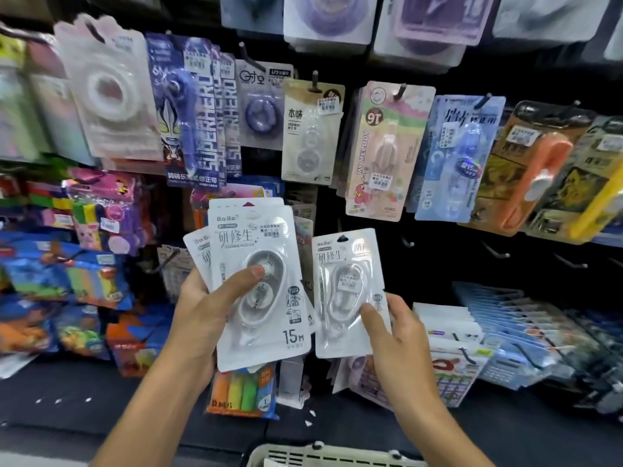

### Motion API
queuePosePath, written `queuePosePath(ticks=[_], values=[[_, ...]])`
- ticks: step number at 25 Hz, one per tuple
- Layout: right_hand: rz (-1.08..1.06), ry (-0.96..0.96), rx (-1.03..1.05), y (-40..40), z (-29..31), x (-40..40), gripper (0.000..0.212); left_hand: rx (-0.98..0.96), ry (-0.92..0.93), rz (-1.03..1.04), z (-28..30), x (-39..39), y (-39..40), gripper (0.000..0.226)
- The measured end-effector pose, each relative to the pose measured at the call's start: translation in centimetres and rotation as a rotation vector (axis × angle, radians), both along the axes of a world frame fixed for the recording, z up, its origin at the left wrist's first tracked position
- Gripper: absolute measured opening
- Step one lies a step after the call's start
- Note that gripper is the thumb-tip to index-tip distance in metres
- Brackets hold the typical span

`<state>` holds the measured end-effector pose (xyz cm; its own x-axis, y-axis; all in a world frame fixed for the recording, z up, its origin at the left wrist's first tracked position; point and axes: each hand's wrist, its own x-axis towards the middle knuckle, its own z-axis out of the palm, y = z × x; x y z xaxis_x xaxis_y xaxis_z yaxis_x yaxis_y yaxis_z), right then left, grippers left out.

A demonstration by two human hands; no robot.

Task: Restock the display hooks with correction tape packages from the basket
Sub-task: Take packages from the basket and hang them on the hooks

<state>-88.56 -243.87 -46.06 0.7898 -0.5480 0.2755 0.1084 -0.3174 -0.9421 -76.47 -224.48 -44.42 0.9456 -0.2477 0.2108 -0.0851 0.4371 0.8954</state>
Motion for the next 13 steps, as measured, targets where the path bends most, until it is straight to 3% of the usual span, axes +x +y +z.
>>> queuePosePath(ticks=[3,5,7,9,11,13], values=[[-0.117,0.098,0.050,-0.5,-0.8,1.6,0.003,0.010,0.007,-0.017,-0.1,0.1,-0.6,0.037],[-0.061,0.205,0.332,-0.9,-0.5,3.0,0.026,0.027,0.024,-0.022,-0.4,0.0,-1.1,0.045],[0.059,0.185,0.565,-1.1,-0.4,3.0,0.051,0.037,0.043,-0.031,-0.5,-0.3,-1.5,0.051],[0.067,0.145,0.447,-0.9,-0.3,3.3,0.049,0.039,0.051,-0.035,-0.6,-0.5,-2.1,0.055],[0.250,0.107,0.312,0.0,-0.4,3.1,0.046,0.075,0.035,-0.041,-0.7,-0.7,-2.8,0.056],[0.376,0.082,0.302,0.8,-0.3,2.9,0.049,0.104,0.052,-0.065,-0.8,-1.0,-3.4,0.060]])
